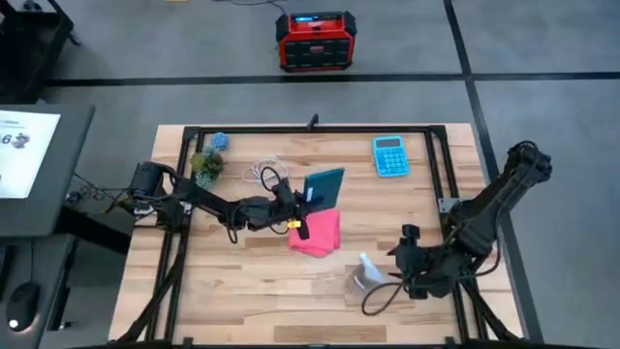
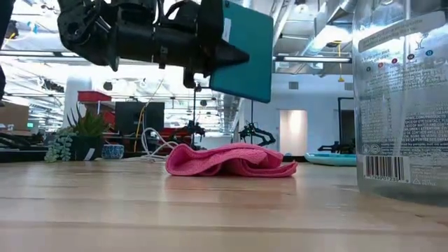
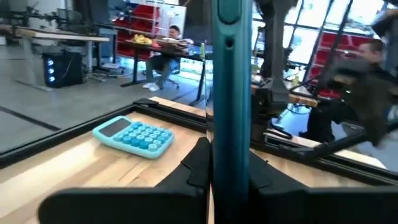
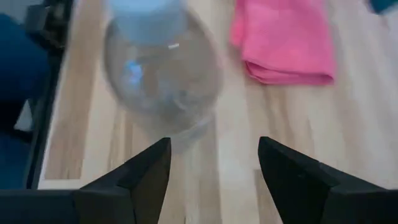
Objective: Apply microfiber cloth
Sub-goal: Spray the back of the cellphone using the spray bottle
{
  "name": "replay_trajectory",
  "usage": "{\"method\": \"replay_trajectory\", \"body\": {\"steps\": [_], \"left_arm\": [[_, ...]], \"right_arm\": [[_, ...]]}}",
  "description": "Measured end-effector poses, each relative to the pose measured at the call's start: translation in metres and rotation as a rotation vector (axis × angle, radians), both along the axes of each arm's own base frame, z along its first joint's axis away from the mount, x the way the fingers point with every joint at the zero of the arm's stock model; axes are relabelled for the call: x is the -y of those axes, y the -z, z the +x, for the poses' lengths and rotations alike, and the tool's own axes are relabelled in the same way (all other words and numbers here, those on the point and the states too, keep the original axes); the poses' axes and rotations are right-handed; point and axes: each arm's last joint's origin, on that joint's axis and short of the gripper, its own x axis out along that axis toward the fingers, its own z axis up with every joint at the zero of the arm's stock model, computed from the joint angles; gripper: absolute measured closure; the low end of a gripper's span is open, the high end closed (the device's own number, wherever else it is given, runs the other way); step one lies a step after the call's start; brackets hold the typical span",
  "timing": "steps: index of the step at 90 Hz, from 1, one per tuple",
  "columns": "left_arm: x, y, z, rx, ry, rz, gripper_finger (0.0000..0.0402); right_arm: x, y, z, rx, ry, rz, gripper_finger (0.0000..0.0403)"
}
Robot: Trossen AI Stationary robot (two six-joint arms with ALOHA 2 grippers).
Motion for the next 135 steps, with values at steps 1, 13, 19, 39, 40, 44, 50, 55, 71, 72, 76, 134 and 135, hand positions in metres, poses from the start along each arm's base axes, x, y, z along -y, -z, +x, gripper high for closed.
{"method": "replay_trajectory", "body": {"steps": [1,13,19,39,40,44,50,55,71,72,76,134,135], "left_arm": [[0.0,0.0,0.0,-0.003,0.002,-0.002,0.0389],[0.005,0.005,0.0,-0.039,0.029,-0.024,0.0389],[0.005,0.005,0.0,-0.044,0.024,-0.031,0.0389],[0.005,0.006,0.0,-0.047,0.019,-0.045,0.0389],[0.005,0.006,0.0,-0.048,0.019,-0.045,0.0389],[0.005,0.007,0.0,-0.055,0.02,-0.044,0.0389],[0.005,0.008,-0.001,-0.062,0.018,-0.042,0.0389],[0.005,0.008,-0.001,-0.062,0.011,-0.042,0.0389],[0.005,0.007,-0.001,-0.058,0.01,-0.047,0.0389],[0.005,0.007,-0.001,-0.056,0.01,-0.049,0.0389],[0.005,0.007,-0.001,-0.054,0.011,-0.056,0.0389],[0.008,0.013,-0.001,-0.09,0.016,-0.107,0.0389],[0.008,0.013,-0.001,-0.092,0.018,-0.107,0.0389]], "right_arm": [[0.0,0.001,-0.001,0.004,-0.01,-0.004,0.0192],[0.016,0.011,-0.016,0.055,-0.001,-0.028,0.0212],[0.022,0.012,-0.021,0.14,0.002,0.017,0.0217],[0.039,0.015,-0.029,0.205,-0.047,0.0,0.022],[0.039,0.015,-0.029,0.205,-0.047,0.002,0.022],[0.04,0.014,-0.026,0.21,-0.039,0.005,0.022],[0.04,0.015,-0.022,0.21,-0.025,0.02,0.022],[0.036,0.017,-0.019,0.194,-0.072,0.031,0.022],[0.021,0.018,-0.012,0.228,-0.233,0.039,0.022],[0.021,0.018,-0.012,0.231,-0.236,0.038,0.0219],[0.02,0.018,-0.011,0.234,-0.237,0.036,0.0216],[0.039,0.013,0.008,0.293,-0.158,-0.008,0.0069],[0.039,0.013,0.008,0.294,-0.158,-0.008,0.0069]]}}
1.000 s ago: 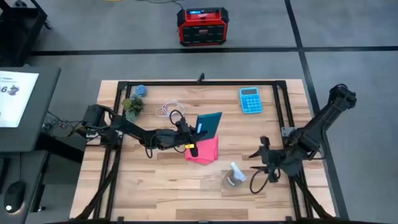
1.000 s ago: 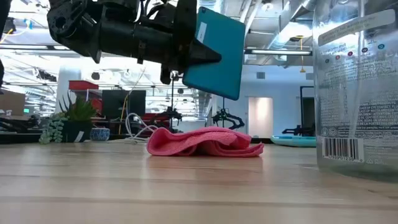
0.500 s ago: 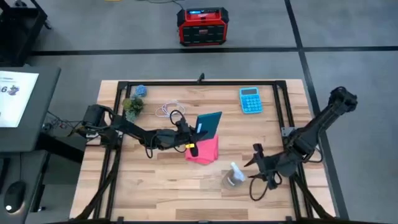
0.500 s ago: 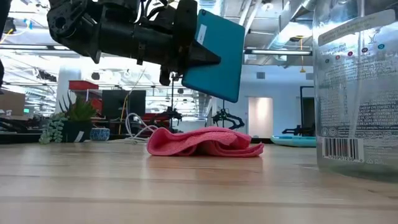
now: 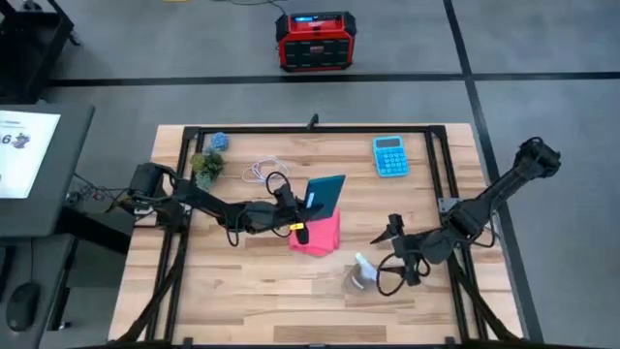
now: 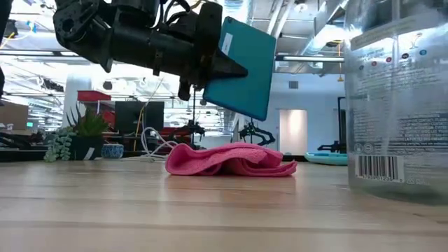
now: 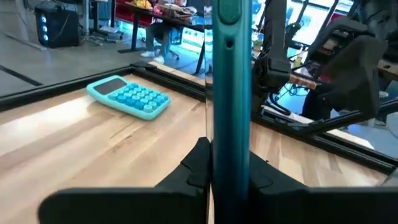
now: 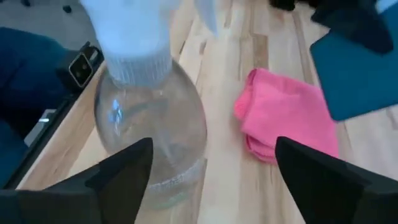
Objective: Apply microfiber cloth
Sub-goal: Spray the back of the cellphone using the spray bottle
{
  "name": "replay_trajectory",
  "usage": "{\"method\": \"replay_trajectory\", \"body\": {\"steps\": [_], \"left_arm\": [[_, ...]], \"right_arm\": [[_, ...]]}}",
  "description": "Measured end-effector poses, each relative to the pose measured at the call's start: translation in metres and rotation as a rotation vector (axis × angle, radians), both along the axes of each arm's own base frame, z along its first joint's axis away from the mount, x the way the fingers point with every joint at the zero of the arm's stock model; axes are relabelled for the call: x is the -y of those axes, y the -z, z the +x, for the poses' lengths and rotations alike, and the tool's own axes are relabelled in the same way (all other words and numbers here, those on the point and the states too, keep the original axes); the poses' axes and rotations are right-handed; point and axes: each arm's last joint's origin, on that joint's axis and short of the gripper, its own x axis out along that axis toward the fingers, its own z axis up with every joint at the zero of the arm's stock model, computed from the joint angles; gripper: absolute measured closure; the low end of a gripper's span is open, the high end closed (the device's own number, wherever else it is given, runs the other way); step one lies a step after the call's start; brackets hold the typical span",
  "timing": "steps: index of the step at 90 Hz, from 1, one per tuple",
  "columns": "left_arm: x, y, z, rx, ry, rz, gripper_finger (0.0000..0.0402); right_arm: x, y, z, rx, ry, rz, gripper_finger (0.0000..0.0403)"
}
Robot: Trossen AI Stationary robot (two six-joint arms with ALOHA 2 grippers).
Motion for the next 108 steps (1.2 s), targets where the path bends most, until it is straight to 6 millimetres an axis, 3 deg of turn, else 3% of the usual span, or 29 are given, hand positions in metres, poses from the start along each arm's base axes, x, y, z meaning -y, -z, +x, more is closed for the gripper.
{"method": "replay_trajectory", "body": {"steps": [46,73,108], "left_arm": [[0.02,-0.001,-0.003,0.016,0.024,0.003,0.0389],[0.022,-0.001,-0.004,0.015,0.03,0.003,0.0389],[0.024,0.0,-0.004,0.005,0.035,0.012,0.0389]], "right_arm": [[-0.006,-0.006,0.008,0.094,-0.004,0.038,0.0072],[-0.018,0.005,0.02,0.097,-0.028,0.01,0.0072],[-0.019,0.003,0.019,0.056,-0.039,-0.024,0.0072]]}}
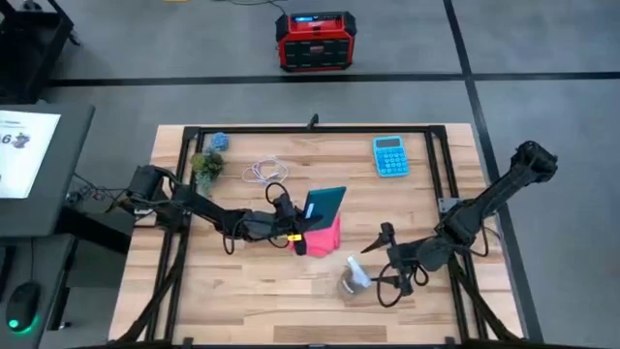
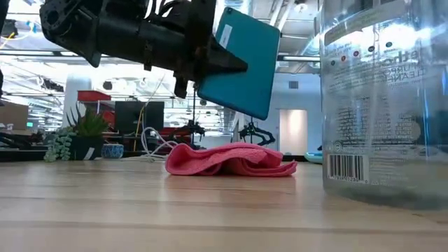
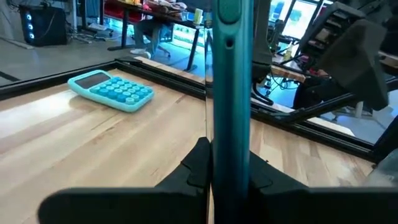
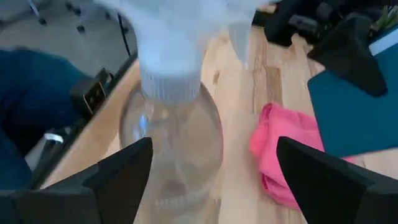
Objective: Apply microfiber cloth
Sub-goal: Spray the back of the cellphone using the spray bottle
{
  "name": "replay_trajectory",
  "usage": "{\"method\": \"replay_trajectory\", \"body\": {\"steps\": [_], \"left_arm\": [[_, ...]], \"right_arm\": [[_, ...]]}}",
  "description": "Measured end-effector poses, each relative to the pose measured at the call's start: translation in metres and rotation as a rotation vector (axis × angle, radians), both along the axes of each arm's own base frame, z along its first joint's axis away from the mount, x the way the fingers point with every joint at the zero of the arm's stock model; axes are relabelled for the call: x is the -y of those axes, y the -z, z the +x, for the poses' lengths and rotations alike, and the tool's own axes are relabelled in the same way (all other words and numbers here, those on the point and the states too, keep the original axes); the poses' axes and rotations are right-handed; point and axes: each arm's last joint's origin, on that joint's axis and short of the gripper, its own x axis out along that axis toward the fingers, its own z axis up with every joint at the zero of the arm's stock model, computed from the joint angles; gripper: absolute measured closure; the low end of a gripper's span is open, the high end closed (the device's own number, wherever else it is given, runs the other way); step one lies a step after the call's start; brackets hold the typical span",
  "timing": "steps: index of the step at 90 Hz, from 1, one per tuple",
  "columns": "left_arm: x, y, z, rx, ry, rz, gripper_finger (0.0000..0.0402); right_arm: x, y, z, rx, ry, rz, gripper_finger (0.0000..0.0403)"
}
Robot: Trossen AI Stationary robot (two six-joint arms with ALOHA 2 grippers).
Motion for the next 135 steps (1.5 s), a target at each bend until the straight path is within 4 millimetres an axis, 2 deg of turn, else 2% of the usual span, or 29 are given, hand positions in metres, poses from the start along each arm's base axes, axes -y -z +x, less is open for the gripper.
{"method": "replay_trajectory", "body": {"steps": [16,34,53,68,80,101,120,135], "left_arm": [[0.0,0.0,0.0,-0.001,0.001,0.004,0.0389],[0.0,0.0,0.0,0.005,-0.002,-0.017,0.0389],[0.0,0.005,-0.001,-0.036,-0.007,-0.047,0.0389],[0.004,0.006,-0.002,-0.044,0.001,-0.062,0.0389],[0.007,0.007,-0.002,-0.053,0.016,-0.043,0.0389],[0.006,0.007,-0.002,-0.054,0.013,-0.042,0.0389],[0.007,0.007,-0.002,-0.054,0.015,-0.042,0.0389],[0.007,0.007,-0.002,-0.054,0.015,-0.041,0.0389]], "right_arm": [[-0.001,-0.012,0.001,-0.02,0.019,0.024,0.0072],[-0.005,-0.005,-0.009,-0.094,0.001,-0.021,0.0072],[-0.017,-0.005,-0.018,-0.069,0.045,0.058,0.0072],[-0.031,0.016,-0.032,0.03,0.034,0.228,0.0072],[-0.029,0.029,-0.037,0.124,0.083,0.334,0.0072],[-0.022,0.026,-0.029,0.206,0.111,0.314,0.0072],[-0.01,0.026,-0.017,0.174,0.146,0.401,0.0072],[-0.001,0.023,-0.008,0.201,0.133,0.386,0.0072]]}}
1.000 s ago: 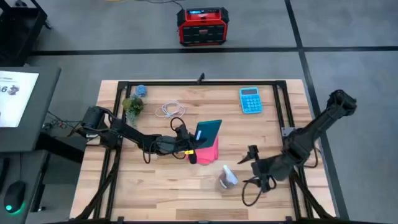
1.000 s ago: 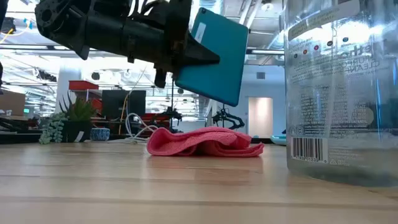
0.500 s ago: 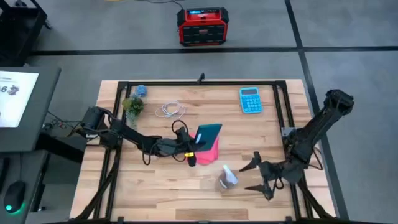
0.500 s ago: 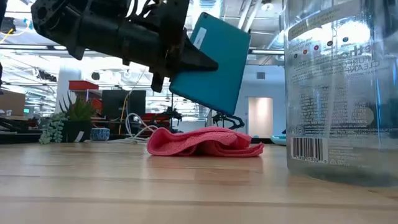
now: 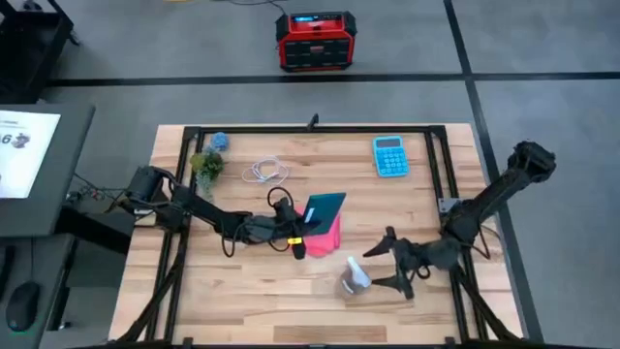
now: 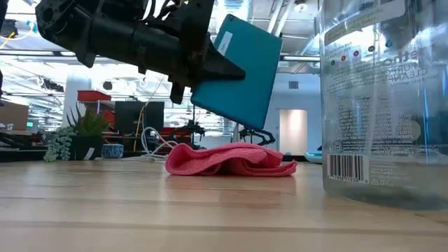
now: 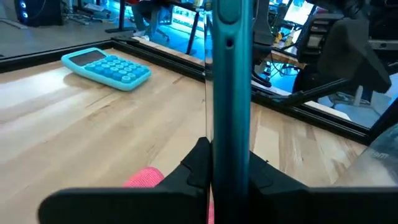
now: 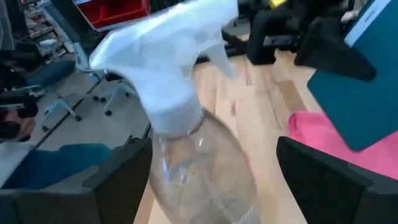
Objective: Apply microfiber cloth
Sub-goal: Spray the back of the cellphone using the spray bottle
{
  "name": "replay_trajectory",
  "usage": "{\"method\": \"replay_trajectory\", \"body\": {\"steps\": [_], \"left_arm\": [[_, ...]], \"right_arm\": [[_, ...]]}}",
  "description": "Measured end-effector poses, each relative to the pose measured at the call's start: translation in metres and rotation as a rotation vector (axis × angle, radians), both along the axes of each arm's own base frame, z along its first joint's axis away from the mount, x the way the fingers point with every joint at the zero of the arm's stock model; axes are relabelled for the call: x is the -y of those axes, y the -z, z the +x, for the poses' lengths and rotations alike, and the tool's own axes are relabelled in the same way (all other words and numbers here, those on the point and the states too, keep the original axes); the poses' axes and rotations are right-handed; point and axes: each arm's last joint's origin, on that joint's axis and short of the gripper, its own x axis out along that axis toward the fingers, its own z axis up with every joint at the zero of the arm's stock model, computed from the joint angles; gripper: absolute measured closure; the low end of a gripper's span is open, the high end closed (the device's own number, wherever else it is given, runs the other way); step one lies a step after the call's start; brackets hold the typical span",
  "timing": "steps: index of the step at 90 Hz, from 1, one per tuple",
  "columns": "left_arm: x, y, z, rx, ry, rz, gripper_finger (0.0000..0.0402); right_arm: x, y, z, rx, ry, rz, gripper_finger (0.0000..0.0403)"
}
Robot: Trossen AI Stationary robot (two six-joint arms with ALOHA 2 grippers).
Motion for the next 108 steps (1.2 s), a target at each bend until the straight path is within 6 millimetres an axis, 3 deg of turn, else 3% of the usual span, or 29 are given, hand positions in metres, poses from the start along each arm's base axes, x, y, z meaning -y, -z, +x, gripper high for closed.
{"method": "replay_trajectory", "body": {"steps": [42,69,108], "left_arm": [[0.0,0.001,0.0,-0.018,0.006,0.041,0.0389],[0.0,0.001,0.0,-0.018,0.005,0.042,0.0389],[0.0,0.001,0.0,-0.021,0.006,0.042,0.0389]], "right_arm": [[0.005,-0.005,0.008,0.087,-0.098,-0.186,0.0072],[-0.01,-0.006,0.031,0.081,-0.121,-0.372,0.0072],[-0.004,-0.008,0.039,0.042,-0.017,-0.386,0.0072]]}}
